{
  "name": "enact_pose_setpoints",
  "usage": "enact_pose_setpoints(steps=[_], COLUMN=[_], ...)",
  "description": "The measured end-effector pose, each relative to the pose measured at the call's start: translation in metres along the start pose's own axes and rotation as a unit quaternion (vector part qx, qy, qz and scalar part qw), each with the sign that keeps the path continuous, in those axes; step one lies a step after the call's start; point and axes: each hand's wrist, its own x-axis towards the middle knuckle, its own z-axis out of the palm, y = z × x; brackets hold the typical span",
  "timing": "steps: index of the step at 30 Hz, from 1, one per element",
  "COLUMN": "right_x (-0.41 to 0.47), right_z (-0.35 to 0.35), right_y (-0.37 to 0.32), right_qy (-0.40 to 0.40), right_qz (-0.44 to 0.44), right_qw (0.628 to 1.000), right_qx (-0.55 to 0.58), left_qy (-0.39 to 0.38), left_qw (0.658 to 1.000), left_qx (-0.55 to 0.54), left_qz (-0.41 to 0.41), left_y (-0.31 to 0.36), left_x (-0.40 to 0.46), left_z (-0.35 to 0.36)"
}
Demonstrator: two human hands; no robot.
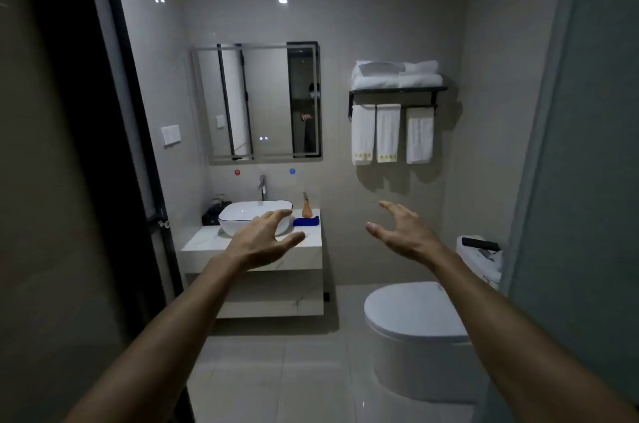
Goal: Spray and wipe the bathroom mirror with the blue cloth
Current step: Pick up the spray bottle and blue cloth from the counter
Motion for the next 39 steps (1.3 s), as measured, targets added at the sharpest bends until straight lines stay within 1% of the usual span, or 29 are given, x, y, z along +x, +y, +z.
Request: enact_pose_setpoints(steps=[6, 12, 19, 24, 30, 34, 39], right_x=[0.011, 0.029, 0.063, 0.106, 0.174, 0.217, 0.267], right_z=[0.002, 0.007, 0.033, 0.049, 0.069, 0.091, 0.119], right_y=[0.018, 0.037, 0.051, 0.057, 0.066, 0.070, 0.080], right_qy=[-0.016, -0.034, -0.047, -0.039, -0.020, -0.013, -0.022], right_qz=[0.000, -0.016, -0.019, -0.022, 0.001, 0.013, 0.029], right_qw=[1.000, 0.999, 0.999, 0.999, 1.000, 1.000, 0.999], right_qx=[0.001, 0.001, 0.002, 0.002, 0.017, 0.020, 0.023], left_qy=[-0.021, -0.001, 0.009, 0.006, 0.015, -0.001, -0.016], left_qw=[0.999, 0.998, 0.998, 0.998, 0.999, 1.000, 0.999], left_qx=[0.005, -0.018, -0.015, -0.002, 0.007, -0.002, -0.011], left_qz=[-0.029, -0.052, -0.060, -0.057, -0.031, -0.021, -0.030], left_y=[0.005, 0.009, -0.003, -0.025, -0.057, -0.084, -0.120], left_x=[0.009, 0.017, 0.045, 0.092, 0.163, 0.212, 0.270], left_z=[0.016, 0.033, 0.049, 0.058, 0.069, 0.080, 0.099])
